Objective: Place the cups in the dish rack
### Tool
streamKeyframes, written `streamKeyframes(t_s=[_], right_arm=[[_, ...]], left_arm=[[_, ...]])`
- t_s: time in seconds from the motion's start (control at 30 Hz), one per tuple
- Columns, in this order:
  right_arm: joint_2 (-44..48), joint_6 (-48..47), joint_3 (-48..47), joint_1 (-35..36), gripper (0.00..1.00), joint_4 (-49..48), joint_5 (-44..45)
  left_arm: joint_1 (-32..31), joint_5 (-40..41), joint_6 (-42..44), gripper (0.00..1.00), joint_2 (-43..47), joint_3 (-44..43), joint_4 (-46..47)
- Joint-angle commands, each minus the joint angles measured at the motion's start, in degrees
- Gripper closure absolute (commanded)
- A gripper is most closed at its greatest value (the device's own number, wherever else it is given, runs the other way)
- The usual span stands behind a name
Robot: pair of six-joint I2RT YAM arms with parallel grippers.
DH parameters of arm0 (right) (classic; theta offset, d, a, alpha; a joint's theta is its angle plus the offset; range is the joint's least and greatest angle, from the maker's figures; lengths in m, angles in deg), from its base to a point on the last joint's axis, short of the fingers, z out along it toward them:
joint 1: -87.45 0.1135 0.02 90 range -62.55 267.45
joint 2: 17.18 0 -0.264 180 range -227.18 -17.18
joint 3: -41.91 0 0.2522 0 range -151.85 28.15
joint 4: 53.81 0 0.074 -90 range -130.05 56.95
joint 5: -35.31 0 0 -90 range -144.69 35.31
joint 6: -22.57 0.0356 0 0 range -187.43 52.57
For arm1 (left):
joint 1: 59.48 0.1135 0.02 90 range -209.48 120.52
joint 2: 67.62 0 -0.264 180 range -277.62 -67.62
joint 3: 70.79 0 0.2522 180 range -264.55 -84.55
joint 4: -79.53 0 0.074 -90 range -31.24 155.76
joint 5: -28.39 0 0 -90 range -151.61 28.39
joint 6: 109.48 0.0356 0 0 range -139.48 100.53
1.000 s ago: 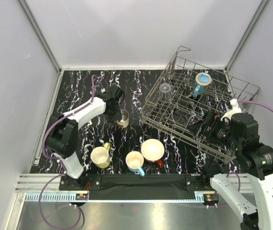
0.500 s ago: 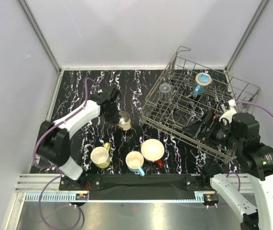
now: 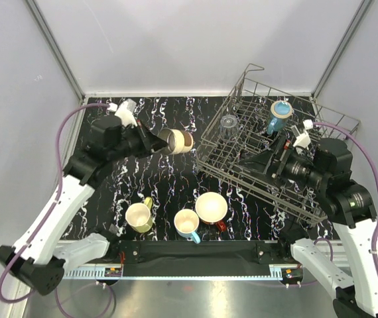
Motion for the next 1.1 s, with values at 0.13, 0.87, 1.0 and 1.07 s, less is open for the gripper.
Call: streamKeyframes(t_s=[0.13,0.87,1.0,1.07], right_arm=[[-3.1,2.7,2.6,0.3,0.0,-18.1,-8.4],[-13.1,-2.2,2.4,15.6,0.0,-34.4,-3.4],[-12.5,-2.5,2.5,15.6,0.0,-36.2,-4.2],[-12.2,-2.4,2.7,15.5,0.0,-37.9,-4.6]], left_arm=[[-1.6,-25.3,-1.9,1.0,1.2,0.3,28.1],[-3.4,-41.0,-26.3,1.0,-5.9,15.4,78.2],[-3.5,-41.5,-27.0,1.0,-6.8,16.4,79.5],[-3.3,-42.2,-29.9,1.0,-7.6,17.2,83.9]])
